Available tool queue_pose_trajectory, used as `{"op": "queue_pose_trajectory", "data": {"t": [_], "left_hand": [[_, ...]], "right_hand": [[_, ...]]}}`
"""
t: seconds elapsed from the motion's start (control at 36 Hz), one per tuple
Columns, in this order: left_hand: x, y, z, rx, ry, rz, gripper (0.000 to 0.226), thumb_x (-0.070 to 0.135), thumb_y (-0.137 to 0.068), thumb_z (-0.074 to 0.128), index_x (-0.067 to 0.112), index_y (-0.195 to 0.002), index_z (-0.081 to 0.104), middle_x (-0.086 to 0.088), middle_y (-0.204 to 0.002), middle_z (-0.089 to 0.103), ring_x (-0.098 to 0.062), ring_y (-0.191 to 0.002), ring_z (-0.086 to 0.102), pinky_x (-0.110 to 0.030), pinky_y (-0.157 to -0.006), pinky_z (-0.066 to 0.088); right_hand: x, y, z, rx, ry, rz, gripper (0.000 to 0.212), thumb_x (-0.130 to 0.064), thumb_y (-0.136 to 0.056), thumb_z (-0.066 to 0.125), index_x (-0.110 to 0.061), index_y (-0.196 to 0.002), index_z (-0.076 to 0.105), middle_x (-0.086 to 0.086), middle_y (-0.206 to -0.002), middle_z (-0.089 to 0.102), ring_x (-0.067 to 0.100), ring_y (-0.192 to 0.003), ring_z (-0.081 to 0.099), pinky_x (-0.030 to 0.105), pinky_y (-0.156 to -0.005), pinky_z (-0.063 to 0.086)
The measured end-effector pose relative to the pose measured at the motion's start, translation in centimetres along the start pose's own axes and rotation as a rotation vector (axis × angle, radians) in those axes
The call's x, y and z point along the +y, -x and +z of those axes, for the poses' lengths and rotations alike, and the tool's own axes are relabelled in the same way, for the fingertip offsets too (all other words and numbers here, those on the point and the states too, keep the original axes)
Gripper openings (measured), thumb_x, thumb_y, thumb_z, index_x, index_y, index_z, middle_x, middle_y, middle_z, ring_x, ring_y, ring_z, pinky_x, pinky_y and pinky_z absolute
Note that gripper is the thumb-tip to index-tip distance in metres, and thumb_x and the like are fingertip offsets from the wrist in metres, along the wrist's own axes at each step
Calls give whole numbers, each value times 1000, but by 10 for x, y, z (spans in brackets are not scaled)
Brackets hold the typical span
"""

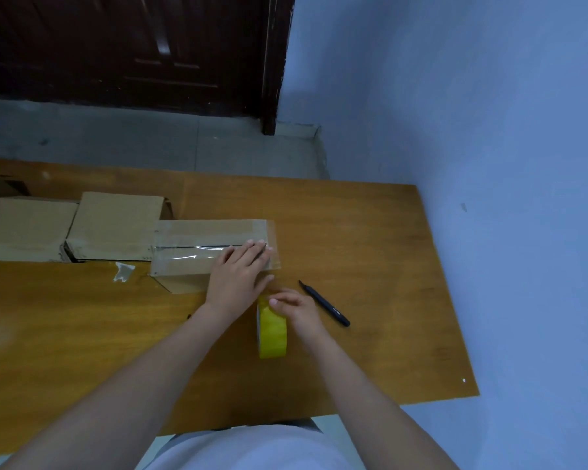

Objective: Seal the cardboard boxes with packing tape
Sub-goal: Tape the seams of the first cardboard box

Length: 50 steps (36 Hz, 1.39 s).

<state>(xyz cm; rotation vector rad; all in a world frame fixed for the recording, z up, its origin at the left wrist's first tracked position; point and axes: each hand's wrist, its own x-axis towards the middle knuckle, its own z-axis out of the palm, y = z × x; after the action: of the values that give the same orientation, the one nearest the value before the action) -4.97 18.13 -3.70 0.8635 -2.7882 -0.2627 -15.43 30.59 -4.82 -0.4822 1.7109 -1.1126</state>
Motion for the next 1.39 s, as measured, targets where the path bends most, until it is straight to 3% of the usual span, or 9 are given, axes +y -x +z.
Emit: {"op": "queue_pose_trajectory", "data": {"t": [0.14,0.28,0.42,0.5,0.61,0.78,0.94,1.11,1.39], "left_hand": [[-3,-9,-4,-23,-25,-2,50,34,-65,85,16,-109,70,-1,-114,68,-23,-100,65,-36,-82,34],[-4,-22,-23,-76,133,-66,60,61,-85,48,16,-123,59,1,-110,66,-23,-104,59,-38,-83,43],[0,-60,-36,-20,233,-270,58,41,-93,54,9,-140,39,-9,-136,50,-26,-129,41,-39,-103,30],[-1,-80,-35,-157,165,-342,69,44,-90,56,8,-144,31,-10,-148,36,-25,-138,27,-36,-111,21],[-3,-89,-25,-337,58,-336,52,44,-87,55,9,-124,47,-12,-133,51,-28,-127,38,-37,-103,27],[0,-98,-17,-327,47,-426,36,42,-85,54,17,-111,56,-6,-119,60,-25,-116,44,-36,-91,31],[1,-98,-8,-258,30,-458,23,36,-87,52,25,-106,59,-1,-118,61,-25,-114,44,-36,-89,28],[0,-94,-6,-248,49,-421,20,35,-89,51,29,-106,60,0,-113,60,-24,-113,44,-37,-93,27],[-9,-93,-11,-355,54,-294,34,61,-89,46,33,-96,63,2,-102,53,-24,-111,45,-39,-86,26]], "right_hand": [[1,4,-7,-29,1,10,22,-5,-87,63,4,-105,69,-8,-110,60,4,-101,56,14,-84,43],[2,8,-17,9,-48,33,15,-4,-85,64,2,-97,71,-7,-116,63,18,-114,56,41,-102,43],[1,11,-21,48,-91,25,10,0,-83,65,-3,-87,73,-4,-112,64,19,-113,57,42,-101,44],[3,10,-22,57,-71,15,14,1,-83,65,7,-95,71,-2,-111,62,16,-108,56,33,-96,44],[3,10,-17,38,-46,15,14,1,-82,66,4,-94,72,1,-115,59,9,-103,56,19,-85,43],[1,7,-17,2,-84,50,16,0,-81,67,-15,-77,72,-3,-112,59,13,-106,55,19,-81,42],[8,0,-19,11,-88,58,15,-2,-81,68,5,-94,71,-1,-115,59,13,-106,56,21,-84,43],[7,-1,-19,2,-103,67,17,-1,-81,68,5,-96,71,1,-114,59,5,-98,56,14,-79,42],[1,2,-23,-47,-108,96,19,-5,-83,67,5,-99,70,0,-120,58,-1,-98,54,12,-75,39]]}}
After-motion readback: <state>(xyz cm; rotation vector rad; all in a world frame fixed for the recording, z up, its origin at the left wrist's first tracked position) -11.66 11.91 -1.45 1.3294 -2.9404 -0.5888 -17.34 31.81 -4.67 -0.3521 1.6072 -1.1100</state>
